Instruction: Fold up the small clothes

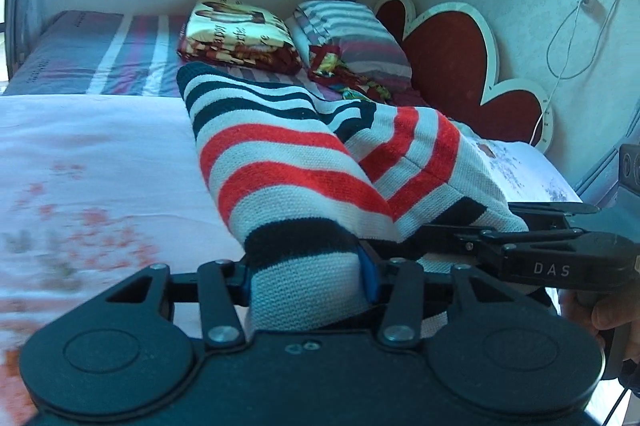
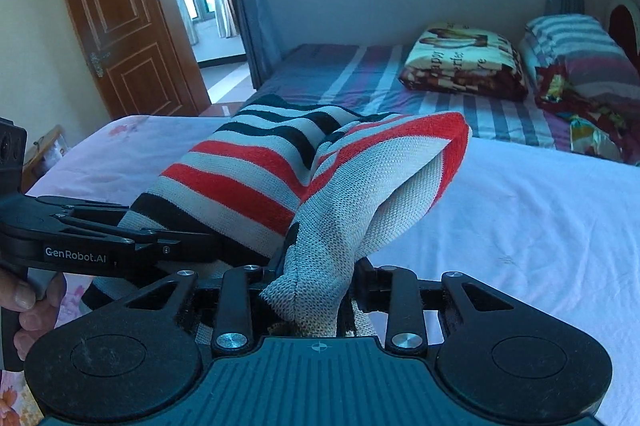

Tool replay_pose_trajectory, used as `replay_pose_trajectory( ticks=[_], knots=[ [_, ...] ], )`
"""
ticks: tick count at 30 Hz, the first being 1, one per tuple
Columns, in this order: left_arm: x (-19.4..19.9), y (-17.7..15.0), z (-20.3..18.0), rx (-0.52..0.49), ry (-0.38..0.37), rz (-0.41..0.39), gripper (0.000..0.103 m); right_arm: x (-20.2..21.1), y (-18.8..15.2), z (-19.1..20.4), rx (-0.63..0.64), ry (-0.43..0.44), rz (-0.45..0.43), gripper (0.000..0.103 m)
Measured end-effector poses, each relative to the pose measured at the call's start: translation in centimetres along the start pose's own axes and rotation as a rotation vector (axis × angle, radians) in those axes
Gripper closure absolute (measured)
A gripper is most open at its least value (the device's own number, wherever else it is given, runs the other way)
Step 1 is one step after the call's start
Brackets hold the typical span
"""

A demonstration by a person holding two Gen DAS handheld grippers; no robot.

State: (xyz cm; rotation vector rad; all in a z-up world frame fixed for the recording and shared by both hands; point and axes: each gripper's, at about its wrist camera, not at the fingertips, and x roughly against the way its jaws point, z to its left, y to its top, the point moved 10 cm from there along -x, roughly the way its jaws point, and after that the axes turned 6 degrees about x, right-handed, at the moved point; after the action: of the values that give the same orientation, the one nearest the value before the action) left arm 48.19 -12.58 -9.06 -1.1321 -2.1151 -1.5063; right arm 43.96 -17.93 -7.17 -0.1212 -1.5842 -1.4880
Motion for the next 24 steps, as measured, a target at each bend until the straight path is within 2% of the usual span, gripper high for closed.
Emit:
replay_pose_trajectory(
  ticks=[6,13,16,21,24],
  knots=[
    [5.3,-0.6,5.4,0.006,0.028,-0.006,0.057,-2.7,1.0,8.6,0.022,0.043,0.002,0.071],
    [11.3,-1.8,14.0,0.031,0.090,0.002,0.057,-8.0,0.8,19.3,0.016,0.116,0.015,0.071],
    [13.2,-2.4,17.5,0.042,0.116,0.013,0.057,-10.6,0.5,22.6,0.003,0.145,0.024,0.071],
    [14.3,-3.7,22.6,0.079,0.130,0.042,0.057,-14.5,-1.3,25.8,-0.030,0.182,0.063,0.071],
    [13.8,-4.9,24.7,0.108,0.102,0.048,0.053,-16.3,-3.3,24.8,-0.079,0.151,0.102,0.070]
  ],
)
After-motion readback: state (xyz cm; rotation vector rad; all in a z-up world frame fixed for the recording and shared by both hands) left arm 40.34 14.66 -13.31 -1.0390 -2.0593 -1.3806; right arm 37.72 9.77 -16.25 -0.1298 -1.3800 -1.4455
